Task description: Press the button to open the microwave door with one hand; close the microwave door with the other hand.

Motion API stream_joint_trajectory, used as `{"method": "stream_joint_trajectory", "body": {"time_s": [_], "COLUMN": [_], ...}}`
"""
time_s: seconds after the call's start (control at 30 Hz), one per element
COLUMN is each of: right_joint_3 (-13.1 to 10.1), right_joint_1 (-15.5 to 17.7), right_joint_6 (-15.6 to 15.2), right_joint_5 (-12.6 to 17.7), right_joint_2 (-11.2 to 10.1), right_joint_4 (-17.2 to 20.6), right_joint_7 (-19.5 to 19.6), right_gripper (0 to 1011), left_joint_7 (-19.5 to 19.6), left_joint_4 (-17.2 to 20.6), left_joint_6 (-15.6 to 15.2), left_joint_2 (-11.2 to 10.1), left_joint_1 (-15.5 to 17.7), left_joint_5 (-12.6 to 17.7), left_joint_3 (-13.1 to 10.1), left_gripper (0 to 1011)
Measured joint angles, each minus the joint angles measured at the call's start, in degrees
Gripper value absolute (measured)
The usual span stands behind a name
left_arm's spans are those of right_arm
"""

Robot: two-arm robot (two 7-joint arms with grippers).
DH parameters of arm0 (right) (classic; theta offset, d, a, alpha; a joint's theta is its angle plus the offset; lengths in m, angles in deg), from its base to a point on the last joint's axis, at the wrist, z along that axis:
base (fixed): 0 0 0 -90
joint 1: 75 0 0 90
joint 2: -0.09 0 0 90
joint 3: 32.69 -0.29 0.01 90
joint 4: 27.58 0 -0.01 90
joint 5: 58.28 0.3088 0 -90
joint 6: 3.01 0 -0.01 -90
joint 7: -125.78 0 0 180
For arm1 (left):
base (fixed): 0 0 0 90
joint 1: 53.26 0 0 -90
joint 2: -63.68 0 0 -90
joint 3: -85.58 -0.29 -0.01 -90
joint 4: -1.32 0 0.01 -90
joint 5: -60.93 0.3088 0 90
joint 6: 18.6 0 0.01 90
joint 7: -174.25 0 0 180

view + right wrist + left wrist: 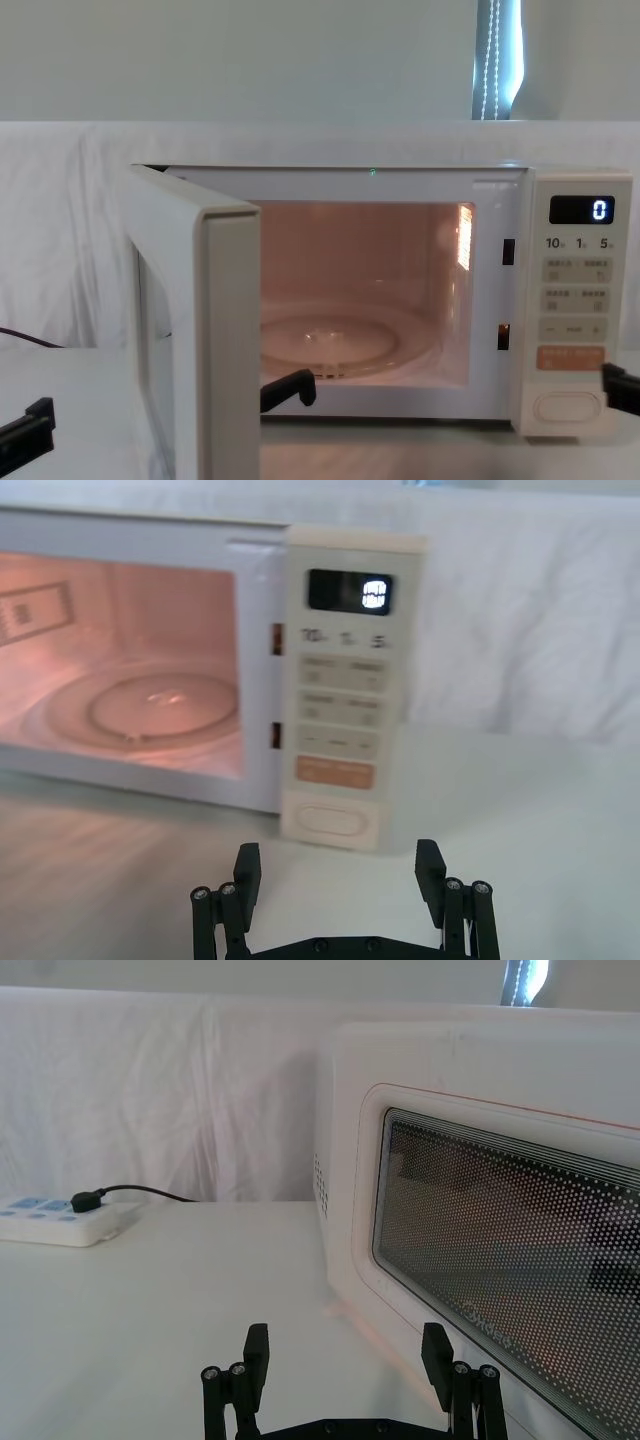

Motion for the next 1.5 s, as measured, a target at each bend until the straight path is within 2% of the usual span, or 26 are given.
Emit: {"method": "stream_joint_trajectory", "body": {"time_s": [0.2, 0.6, 0.93, 1.5], "right_joint_3": [-1.61, -2.2, -2.79, -4.76], "right_joint_1": [1.58, 2.61, 2.23, 1.53], "right_joint_6": [3.5, 7.82, 8.85, 8.26], "right_joint_5": [1.26, 2.65, 2.94, 3.05], "right_joint_2": [1.13, 3.2, 3.63, 3.55], "right_joint_4": [-0.82, -3.55, -5.19, -6.26], "right_joint_7": [1.88, 3.6, 4.25, 4.84], "right_gripper": [1002, 1002, 1002, 1002], "left_joint_7": [0.0, 0.0, 0.0, 0.0], "left_joint_4": [0.0, 0.0, 0.0, 0.0], "left_joint_6": [0.0, 0.0, 0.0, 0.0], "left_joint_2": [0.0, 0.0, 0.0, 0.0], "left_joint_1": [0.0, 0.0, 0.0, 0.0], "left_joint_5": [0.0, 0.0, 0.0, 0.0], "left_joint_3": [0.0, 0.0, 0.0, 0.0], "left_gripper": [1001, 1001, 1001, 1001]}}
